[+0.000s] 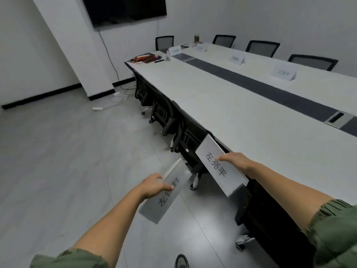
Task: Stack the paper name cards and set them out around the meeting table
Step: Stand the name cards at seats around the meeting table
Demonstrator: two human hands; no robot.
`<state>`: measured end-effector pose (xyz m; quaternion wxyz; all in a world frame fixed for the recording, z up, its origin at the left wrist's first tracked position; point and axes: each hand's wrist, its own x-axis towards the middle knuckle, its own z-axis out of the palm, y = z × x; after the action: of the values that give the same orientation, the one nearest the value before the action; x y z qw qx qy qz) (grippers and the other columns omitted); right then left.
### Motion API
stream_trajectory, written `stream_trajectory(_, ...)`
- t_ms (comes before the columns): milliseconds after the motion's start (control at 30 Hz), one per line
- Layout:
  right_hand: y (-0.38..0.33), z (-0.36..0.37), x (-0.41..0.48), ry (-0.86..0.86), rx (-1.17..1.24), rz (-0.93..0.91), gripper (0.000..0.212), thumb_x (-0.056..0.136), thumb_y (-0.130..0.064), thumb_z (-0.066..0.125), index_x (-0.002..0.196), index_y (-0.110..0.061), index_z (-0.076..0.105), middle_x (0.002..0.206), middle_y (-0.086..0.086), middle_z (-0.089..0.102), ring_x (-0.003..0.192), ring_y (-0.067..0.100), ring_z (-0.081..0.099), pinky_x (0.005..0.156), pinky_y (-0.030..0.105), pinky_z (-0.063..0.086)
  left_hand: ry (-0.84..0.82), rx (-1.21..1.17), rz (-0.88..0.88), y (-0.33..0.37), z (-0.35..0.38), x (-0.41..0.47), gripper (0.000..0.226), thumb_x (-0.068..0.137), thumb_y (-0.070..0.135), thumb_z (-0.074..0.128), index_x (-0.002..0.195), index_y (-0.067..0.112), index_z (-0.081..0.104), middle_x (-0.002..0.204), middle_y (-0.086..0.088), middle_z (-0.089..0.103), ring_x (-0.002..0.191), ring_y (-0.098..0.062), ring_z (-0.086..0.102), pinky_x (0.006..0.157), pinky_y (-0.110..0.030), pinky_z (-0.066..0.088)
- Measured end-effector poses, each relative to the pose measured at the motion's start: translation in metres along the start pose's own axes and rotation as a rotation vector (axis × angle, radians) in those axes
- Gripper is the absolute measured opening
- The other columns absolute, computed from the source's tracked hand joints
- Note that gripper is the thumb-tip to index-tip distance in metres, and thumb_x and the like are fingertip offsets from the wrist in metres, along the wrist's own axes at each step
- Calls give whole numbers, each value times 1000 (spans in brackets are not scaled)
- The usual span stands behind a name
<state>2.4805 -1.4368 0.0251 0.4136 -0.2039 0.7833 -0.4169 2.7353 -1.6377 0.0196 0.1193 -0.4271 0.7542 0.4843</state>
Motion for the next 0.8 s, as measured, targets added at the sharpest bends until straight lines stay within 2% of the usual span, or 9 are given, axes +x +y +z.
stream_trajectory(133,-25,-28,46,158,110,43,34,83,-43,71,104,-15,69,95,8,75,85,28,73,83,42,58,-103,55,122,64,-40,86,53,66,43,81,109,18,61,103,-8,70,90,-23,69,85,-41,56)
stream_trajectory(200,-29,-43,56,205,153,66,36,83,-41,72,107,-14,68,94,7,76,82,25,74,74,35,58,-142,97,179,96,-47,119,47,72,39,80,109,18,60,103,-7,69,89,-21,68,81,-37,56)
stream_trajectory(267,-26,-63,62,274,213,106,35,84,-39,71,109,-14,67,94,6,75,80,23,73,68,30,55,-213,186,224,131,-43,156,58,68,48,79,114,19,59,109,-4,67,95,-22,67,86,-41,55)
stream_trajectory(333,-20,-79,63,310,216,134,33,85,-38,70,109,-16,67,96,6,75,84,23,72,72,31,55,-258,253,242,154,-36,178,74,56,60,78,119,25,59,114,0,65,100,-22,65,92,-45,53)
stream_trajectory(367,-16,-90,64,336,219,154,32,85,-38,70,108,-16,67,96,6,75,85,24,72,74,32,55,-290,267,253,165,-31,192,74,55,61,77,118,26,59,114,1,65,100,-21,65,92,-45,53)
stream_trajectory(433,-5,-116,70,397,239,199,32,84,-38,71,108,-16,67,95,6,75,85,25,72,77,34,56,-356,300,281,193,-16,218,68,56,58,77,114,28,61,112,2,66,99,-20,65,93,-45,52)
stream_trajectory(567,18,-165,85,477,283,275,32,83,-41,71,106,-18,67,93,4,76,85,24,73,81,38,56,-415,364,328,242,19,262,73,56,57,76,120,26,60,121,0,63,103,-19,63,94,-41,52)
stream_trajectory(667,34,-201,99,522,324,331,32,83,-43,70,106,-20,67,92,3,75,84,22,71,79,35,52,-433,427,321,281,43,289,87,64,52,75,138,18,45,134,-4,50,114,-24,56,95,-39,48)
stream_trajectory(800,53,-250,123,568,364,362,37,83,-42,70,109,-16,65,94,5,74,82,22,70,73,32,49,-428,516,375,337,74,333,89,69,51,74,144,19,38,144,-6,43,120,-26,52,100,-41,45)
